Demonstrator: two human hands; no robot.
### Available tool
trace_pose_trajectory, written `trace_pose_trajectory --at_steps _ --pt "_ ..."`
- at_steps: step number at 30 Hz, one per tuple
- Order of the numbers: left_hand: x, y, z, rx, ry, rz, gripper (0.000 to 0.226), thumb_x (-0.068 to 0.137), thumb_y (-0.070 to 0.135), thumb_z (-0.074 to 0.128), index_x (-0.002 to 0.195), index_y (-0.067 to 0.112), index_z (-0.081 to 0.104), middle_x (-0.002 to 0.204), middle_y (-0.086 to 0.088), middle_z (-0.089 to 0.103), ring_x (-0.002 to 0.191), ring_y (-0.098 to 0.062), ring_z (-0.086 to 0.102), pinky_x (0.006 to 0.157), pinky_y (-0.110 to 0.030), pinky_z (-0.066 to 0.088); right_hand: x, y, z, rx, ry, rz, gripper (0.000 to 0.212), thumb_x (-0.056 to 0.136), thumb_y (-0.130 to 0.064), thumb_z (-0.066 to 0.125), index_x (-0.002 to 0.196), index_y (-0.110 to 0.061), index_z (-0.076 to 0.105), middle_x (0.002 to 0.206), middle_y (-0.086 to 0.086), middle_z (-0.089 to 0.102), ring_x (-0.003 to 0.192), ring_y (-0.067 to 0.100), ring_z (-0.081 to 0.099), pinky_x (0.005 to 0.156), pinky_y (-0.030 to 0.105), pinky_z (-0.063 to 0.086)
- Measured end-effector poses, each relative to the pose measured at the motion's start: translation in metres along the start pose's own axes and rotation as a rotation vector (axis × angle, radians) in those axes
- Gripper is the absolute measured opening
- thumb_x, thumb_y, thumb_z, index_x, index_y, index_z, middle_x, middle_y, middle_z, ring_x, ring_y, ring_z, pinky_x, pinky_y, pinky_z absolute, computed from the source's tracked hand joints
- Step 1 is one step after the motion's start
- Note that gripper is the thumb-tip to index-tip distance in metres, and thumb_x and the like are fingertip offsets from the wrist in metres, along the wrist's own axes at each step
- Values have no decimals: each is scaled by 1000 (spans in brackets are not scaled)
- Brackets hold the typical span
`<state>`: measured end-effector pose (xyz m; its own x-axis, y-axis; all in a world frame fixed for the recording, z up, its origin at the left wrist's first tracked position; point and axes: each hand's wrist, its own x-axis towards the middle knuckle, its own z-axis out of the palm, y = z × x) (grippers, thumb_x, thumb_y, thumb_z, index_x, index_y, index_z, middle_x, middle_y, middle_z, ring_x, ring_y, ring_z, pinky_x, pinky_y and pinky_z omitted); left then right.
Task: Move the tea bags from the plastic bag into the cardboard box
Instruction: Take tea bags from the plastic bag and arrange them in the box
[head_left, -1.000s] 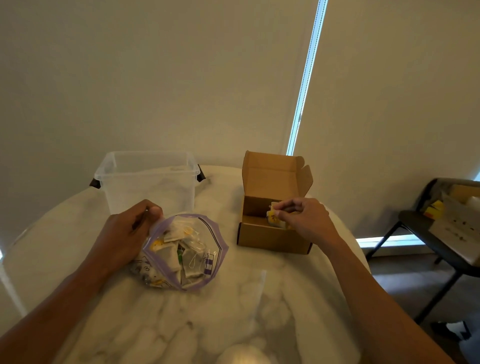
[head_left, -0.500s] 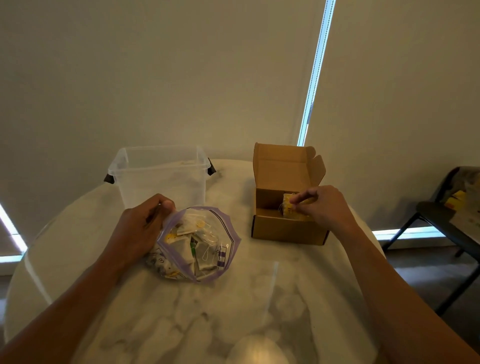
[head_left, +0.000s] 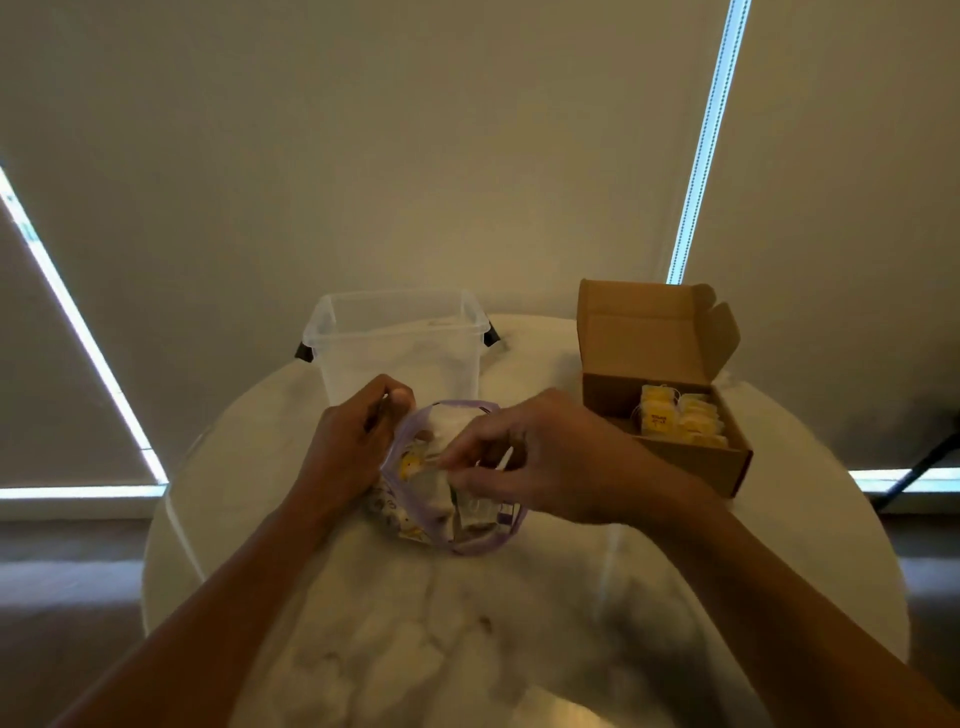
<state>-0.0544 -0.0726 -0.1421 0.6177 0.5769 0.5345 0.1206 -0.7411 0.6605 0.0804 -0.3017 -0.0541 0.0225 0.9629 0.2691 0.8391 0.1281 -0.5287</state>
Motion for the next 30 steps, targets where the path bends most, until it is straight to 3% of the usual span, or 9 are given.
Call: trace_pose_trajectory --at_steps 3,7,10,12,15,18,20,25,30 --pt "0 1 -1 1 11 -12 28 117 38 51 92 29 61 79 8 71 68 -5 58 65 -24 46 20 7 41 -273 -47 -112 25 97 -18 73 122 -18 78 121 1 74 104 16 70 93 36 57" --pt "0 1 0 11 4 -2 32 116 45 47 94 29 64 79 5 73 70 -14 65 64 -23 47 26 23 65 -391 -54 -89 37 97 -22 71 134 -16 69 141 4 60 124 27 60 103 43 50" --pt "0 2 0 1 -12 -2 35 114 52 44 94 30 63 80 3 73 74 -20 66 64 -22 45 21 29 66 -398 45 -101 30 101 -25 63 129 -18 73 134 4 67 119 27 63 103 47 51" --pt "-1 2 0 -2 -13 10 36 114 53 44 95 31 63 80 1 73 75 -22 67 63 -21 44 15 29 61 -304 139 -108 24 101 -25 65 121 -20 77 120 -1 75 107 17 69 95 43 56" --pt "-3 2 -2 -16 -11 11 34 115 50 44 94 31 63 80 0 72 73 -19 66 63 -19 44 3 34 46 27 302 -18 22 95 -25 79 117 -22 82 105 -15 79 91 0 73 81 21 60" --pt "-2 3 1 -2 -6 16 33 114 52 43 92 35 61 79 0 69 67 -10 58 62 -20 42 -6 40 32 334 393 119 27 91 -20 82 118 -17 81 97 -7 82 87 11 79 76 27 65" --pt "-1 2 2 -4 -8 -4 36 113 54 42 93 33 62 80 -1 70 69 -15 60 62 -19 42 -9 44 25 444 391 199 25 93 -19 80 117 -16 79 97 -3 82 87 17 80 74 29 66" --pt "-1 0 1 15 -1 -15 33 114 52 43 93 33 61 78 5 69 67 -8 59 62 -18 42 -12 49 19 495 310 259 15 99 -20 74 113 -18 78 107 -6 81 96 16 79 72 30 65" --pt "-3 3 1 9 5 -15 35 112 53 42 92 32 61 72 9 65 63 -4 54 60 -16 40 -13 41 18 551 294 228 19 103 -11 66 115 -21 77 106 -2 80 96 22 79 73 30 64"
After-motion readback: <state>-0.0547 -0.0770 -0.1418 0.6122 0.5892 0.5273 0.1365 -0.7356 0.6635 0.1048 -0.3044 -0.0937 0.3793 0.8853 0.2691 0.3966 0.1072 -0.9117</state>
